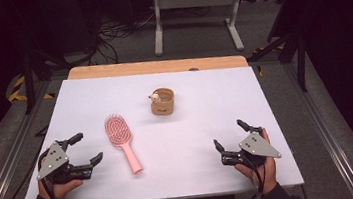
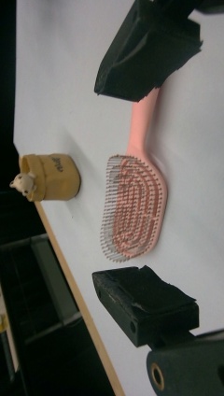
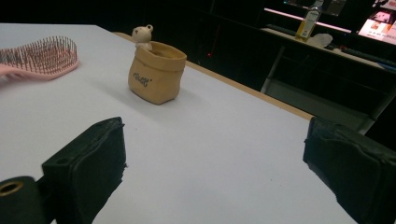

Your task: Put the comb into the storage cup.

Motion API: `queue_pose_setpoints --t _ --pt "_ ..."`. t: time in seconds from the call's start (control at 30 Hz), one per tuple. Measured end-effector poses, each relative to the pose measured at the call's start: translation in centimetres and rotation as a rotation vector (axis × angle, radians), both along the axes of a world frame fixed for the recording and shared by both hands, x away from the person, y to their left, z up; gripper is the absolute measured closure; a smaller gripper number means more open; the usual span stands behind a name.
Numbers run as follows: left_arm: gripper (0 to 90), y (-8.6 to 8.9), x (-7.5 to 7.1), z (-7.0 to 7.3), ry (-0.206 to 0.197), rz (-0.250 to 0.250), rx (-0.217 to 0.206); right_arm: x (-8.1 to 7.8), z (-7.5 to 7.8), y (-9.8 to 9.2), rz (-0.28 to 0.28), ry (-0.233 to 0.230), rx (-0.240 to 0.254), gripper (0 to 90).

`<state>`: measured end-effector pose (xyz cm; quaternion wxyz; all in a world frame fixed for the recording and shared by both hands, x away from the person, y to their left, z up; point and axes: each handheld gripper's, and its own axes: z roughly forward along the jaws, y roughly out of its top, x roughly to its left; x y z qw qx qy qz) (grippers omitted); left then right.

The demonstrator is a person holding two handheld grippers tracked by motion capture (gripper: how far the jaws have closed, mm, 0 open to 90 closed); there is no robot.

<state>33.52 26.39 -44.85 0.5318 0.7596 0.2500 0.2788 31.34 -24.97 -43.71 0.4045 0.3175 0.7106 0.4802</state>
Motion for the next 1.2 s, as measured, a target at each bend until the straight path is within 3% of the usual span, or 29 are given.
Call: queue_pose_setpoints --t 0.13,0.27,0.33,0.47,0.6,0.63,0.77,0.83,0.9,1.0,1.2 --pt "20.4 -0.8 0.1 0.1 -0.002 -0.022 0.007 0.2 -0.4 0.1 -0.001 0.017 -0.014 6.5" --pt "29.1 -1.6 0.1 0.4 -0.007 -0.063 0.04 0.4 -0.4 0.1 -0.003 0.03 -0.01 6.5" --pt "40.7 -2.0 0.2 0.5 -0.002 -0.093 0.031 0.5 -0.5 0.1 -0.008 0.035 -0.016 6.6" --pt "64.9 -3.0 0.6 1.3 -0.004 -0.135 0.062 0.5 -0.5 0.1 -0.013 0.032 -0.014 6.6" --pt "85.1 -3.9 1.4 1.5 0.018 -0.173 0.049 0.7 -0.6 0.0 -0.015 0.036 -0.031 6.7" --pt "89.9 -5.0 1.9 1.6 0.037 -0.205 0.088 0.8 -0.7 -0.1 -0.019 0.041 -0.03 6.8" --pt "90.0 -7.1 2.4 1.6 0.065 -0.235 0.141 0.8 -0.8 0.1 -0.02 0.047 -0.043 6.9" --pt "90.0 -8.4 2.5 1.5 0.078 -0.26 0.187 0.9 -0.9 0.3 -0.015 0.05 -0.053 7.0" --pt "90.0 -9.2 2.6 1.3 0.089 -0.283 0.199 0.9 -1.0 0.4 -0.013 0.058 -0.063 7.0" --pt "90.0 -11.0 3.0 0.7 0.123 -0.314 0.259 1.0 -1.2 0.5 -0.01 0.073 -0.076 7.0" --pt "90.0 -12.6 3.6 -0.4 0.183 -0.352 0.337 1.1 -1.3 0.3 -0.017 0.078 -0.075 7.2"
